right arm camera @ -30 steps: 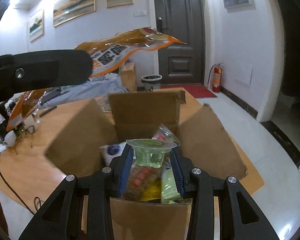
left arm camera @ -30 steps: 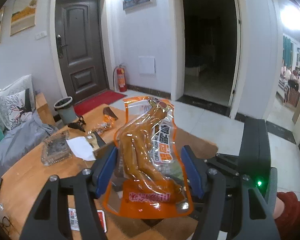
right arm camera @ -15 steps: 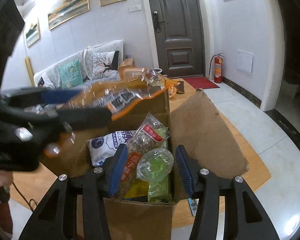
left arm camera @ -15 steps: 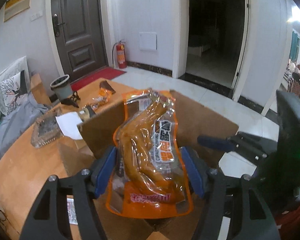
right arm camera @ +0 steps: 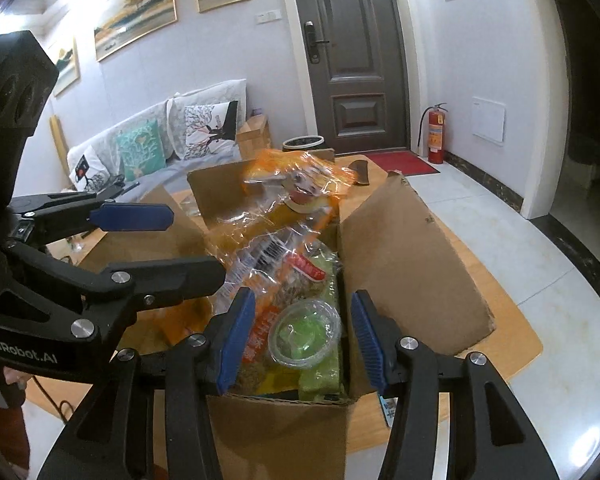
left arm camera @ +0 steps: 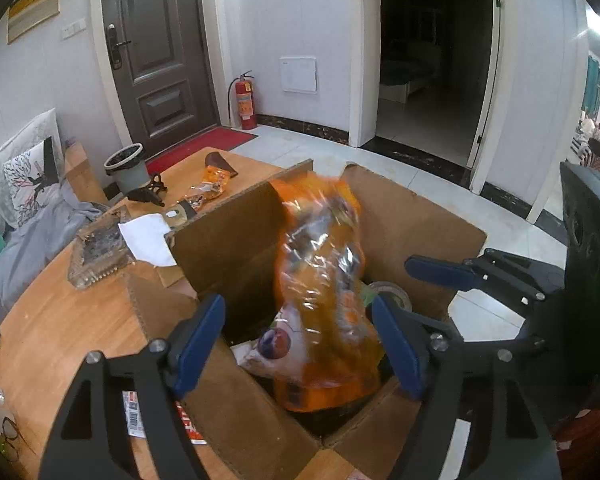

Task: Organize snacks
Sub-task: 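Carry the bag and jelly cup to the box and release them inside, then move both open grippers back over the chocolate bar and sachet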

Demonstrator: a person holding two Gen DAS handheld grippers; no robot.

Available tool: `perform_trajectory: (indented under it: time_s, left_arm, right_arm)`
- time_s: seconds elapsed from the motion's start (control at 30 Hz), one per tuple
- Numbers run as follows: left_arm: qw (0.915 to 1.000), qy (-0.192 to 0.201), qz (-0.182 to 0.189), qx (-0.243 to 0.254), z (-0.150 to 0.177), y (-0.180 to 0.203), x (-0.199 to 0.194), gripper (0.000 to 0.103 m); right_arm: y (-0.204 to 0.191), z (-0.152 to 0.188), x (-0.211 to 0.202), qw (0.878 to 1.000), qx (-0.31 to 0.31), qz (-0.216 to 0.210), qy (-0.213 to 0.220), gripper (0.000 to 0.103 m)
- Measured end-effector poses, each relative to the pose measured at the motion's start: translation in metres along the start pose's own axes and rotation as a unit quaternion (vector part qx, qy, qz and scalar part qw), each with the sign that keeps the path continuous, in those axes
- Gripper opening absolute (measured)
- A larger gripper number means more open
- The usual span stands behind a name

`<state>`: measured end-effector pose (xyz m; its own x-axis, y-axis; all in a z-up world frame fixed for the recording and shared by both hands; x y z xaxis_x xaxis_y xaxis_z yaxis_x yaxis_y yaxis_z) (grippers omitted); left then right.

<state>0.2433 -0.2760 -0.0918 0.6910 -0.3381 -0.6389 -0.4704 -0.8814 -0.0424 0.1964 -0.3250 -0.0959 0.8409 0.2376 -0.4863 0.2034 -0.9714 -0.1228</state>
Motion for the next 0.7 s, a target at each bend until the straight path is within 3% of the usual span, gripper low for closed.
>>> perform_trajectory:
  time_s: [0.23, 0.43, 0.7]
  left_arm:
    - [0.9999, 0.014, -0.003, -0.008, 0.0, -0.009, -0.012, 0.074]
    - [0.9986, 0.046, -0.015, -0.023, -0.004, -0.03, -0.045, 0.079]
    - [0.9944, 0.075, -0.057, -0.048, 0.008, -0.082, -0.108, 0.079]
  right_arm:
    - [-0.009, -0.002, 0.002, 1.0, -0.005, -0.002, -0.001, 0.046]
    - [-0.021, -0.004, 0.0, 1.0, -0.012, -0.008, -0.002, 0.046]
    - [-0.077, -0.027, -0.02, 0.998, -0.041, -0.046, 0.023, 0.046]
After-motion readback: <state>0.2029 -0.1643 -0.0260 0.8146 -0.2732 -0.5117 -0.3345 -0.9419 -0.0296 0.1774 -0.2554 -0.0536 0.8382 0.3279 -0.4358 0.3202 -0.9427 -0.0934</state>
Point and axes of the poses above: each gripper's, at about its wrist camera, not at the fingertips, and x roughly the way its jaws point, y to its right, z to its underside, the point moved 10 cm from there along x, roughly the way its jaws point, and after that the axes turned 6 degrees about y, right-handed, at the moved point
